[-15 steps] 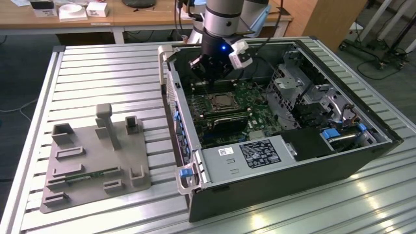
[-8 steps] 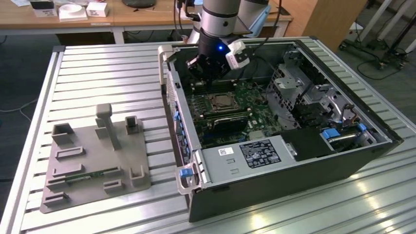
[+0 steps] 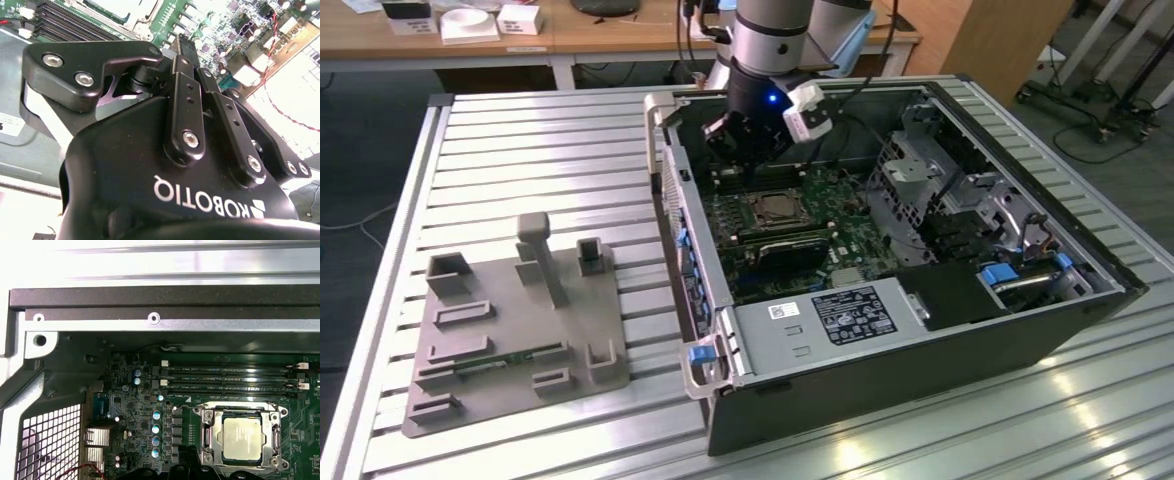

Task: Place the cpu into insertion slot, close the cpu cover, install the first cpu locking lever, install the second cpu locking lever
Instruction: 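Install the first cpu locking lever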

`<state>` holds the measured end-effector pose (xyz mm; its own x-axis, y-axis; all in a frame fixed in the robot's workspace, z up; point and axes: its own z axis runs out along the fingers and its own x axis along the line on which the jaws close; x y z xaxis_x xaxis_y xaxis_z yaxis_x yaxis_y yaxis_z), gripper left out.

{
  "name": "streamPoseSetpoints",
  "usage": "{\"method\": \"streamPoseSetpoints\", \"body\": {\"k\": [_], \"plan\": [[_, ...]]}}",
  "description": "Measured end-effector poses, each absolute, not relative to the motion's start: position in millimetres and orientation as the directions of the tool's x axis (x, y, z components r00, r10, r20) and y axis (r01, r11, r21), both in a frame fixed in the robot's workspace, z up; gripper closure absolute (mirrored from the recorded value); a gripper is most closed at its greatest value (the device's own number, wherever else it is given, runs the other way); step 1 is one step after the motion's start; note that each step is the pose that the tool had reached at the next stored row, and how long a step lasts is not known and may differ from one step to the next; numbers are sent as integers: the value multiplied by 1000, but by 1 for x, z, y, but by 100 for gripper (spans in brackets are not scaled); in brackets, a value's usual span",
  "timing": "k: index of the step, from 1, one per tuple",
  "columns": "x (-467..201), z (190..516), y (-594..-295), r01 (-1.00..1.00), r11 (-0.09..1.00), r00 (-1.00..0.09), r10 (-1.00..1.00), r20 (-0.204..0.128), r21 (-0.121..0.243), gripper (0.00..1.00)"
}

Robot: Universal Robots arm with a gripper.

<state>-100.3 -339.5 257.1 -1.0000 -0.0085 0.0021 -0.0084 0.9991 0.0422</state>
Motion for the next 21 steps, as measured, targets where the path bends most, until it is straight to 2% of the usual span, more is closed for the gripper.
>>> {"method": "streamPoseSetpoints", "body": {"k": [21], "plan": [[-116,257,-327,-9,999,-1000,-9,2,42,90]]}}
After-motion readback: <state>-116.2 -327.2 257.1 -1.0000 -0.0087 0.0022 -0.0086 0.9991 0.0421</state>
